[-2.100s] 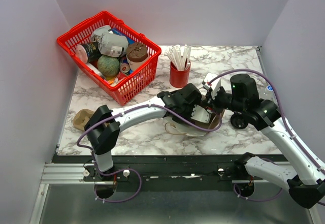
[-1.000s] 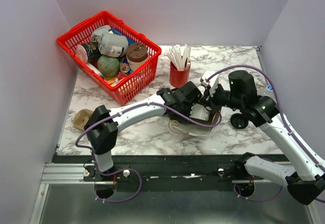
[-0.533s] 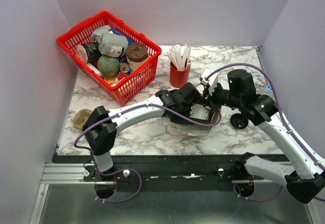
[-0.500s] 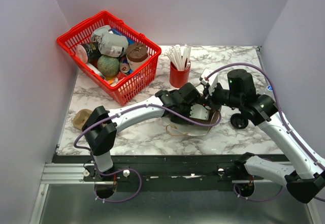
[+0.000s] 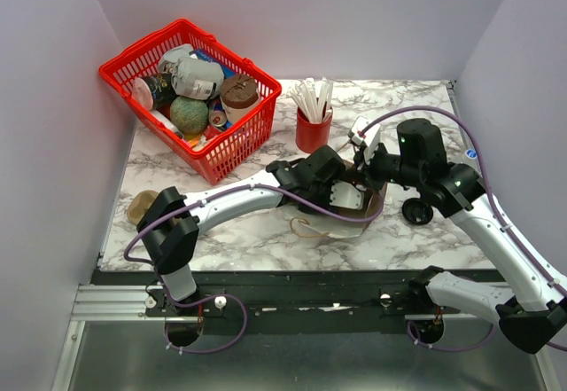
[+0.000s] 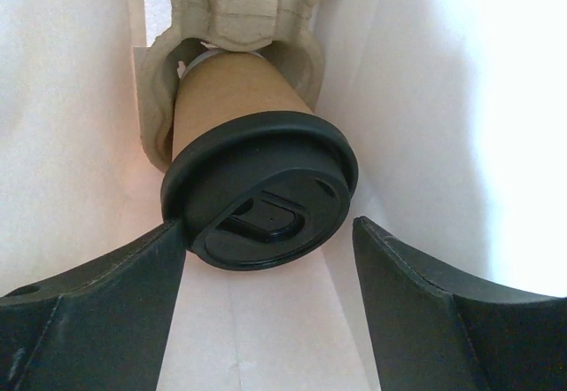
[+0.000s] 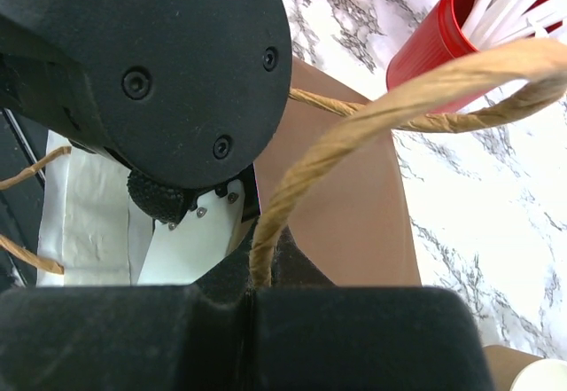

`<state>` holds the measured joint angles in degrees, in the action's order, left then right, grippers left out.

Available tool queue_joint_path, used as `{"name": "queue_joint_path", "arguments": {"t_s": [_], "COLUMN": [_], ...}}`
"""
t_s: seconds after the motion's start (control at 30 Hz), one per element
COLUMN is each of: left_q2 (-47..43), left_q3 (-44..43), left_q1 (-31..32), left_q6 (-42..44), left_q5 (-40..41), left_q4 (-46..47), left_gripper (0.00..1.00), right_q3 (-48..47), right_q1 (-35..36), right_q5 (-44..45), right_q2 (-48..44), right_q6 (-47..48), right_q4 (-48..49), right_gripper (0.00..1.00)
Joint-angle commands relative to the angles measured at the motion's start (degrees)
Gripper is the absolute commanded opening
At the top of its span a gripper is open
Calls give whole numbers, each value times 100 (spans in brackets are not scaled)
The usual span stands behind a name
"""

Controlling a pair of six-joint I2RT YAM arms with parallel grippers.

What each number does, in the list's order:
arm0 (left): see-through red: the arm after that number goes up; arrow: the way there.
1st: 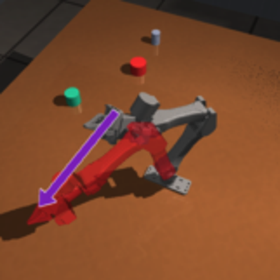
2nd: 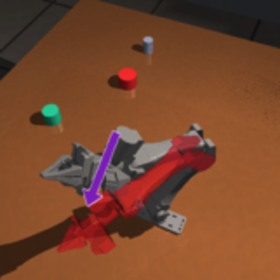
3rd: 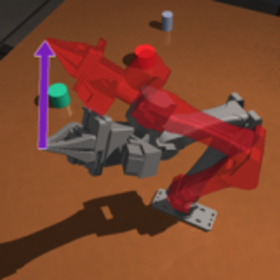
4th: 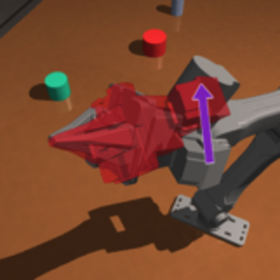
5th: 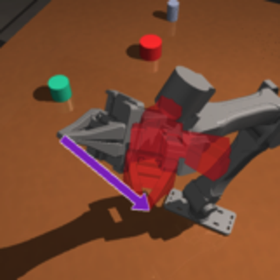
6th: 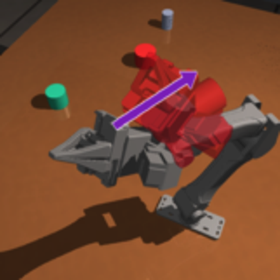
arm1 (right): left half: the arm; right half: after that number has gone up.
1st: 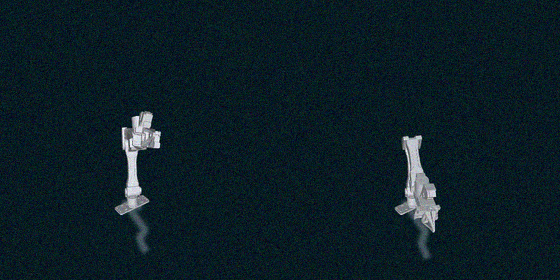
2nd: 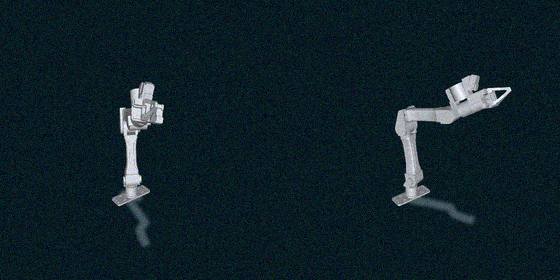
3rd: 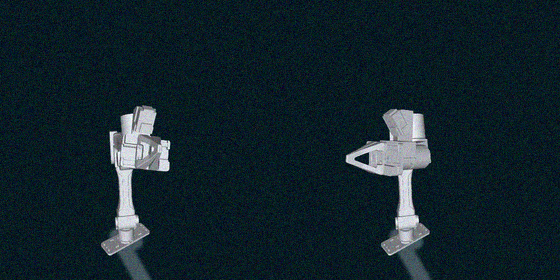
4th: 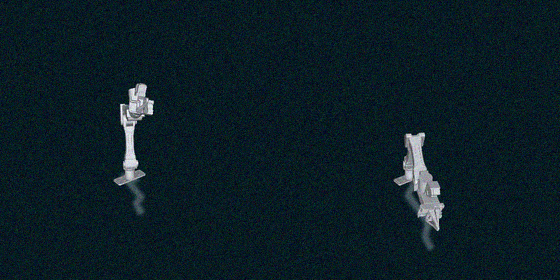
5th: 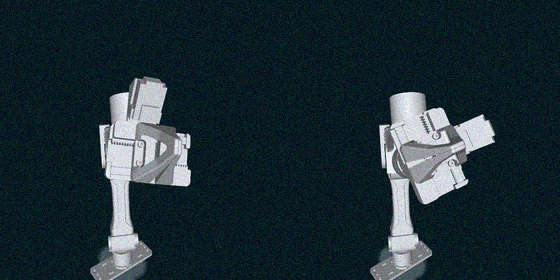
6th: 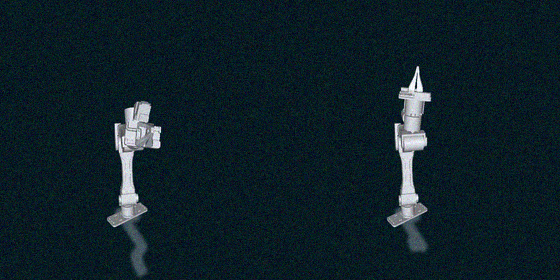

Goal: Pack the takeout coffee

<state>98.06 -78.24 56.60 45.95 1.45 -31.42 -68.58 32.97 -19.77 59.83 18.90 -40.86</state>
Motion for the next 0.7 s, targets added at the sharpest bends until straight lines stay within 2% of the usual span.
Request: {"name": "queue_joint_path", "arguments": {"t_s": [0.0,0.17,0.4,0.67], "left_q2": [-428,-454,-595,-604], "left_q3": [-104,10,-121,-183], "left_q1": [-114,-123,-123,-140], "left_q6": [-376,-438,-570,-649], "left_q5": [-33,470,190,101], "left_q4": [752,813,647,435], "left_gripper": [82,81,82,82], "right_q3": [-42,-121,-261,-420], "right_q1": [-10,-132,-599,-748], "right_q5": [-292,96,-492,-660], "right_q2": [20,151,467,661], "right_q6": [-211,-132,-386,-361], "right_q4": [-484,-563,-844,-1046], "right_gripper": [1,1,0,1]}}
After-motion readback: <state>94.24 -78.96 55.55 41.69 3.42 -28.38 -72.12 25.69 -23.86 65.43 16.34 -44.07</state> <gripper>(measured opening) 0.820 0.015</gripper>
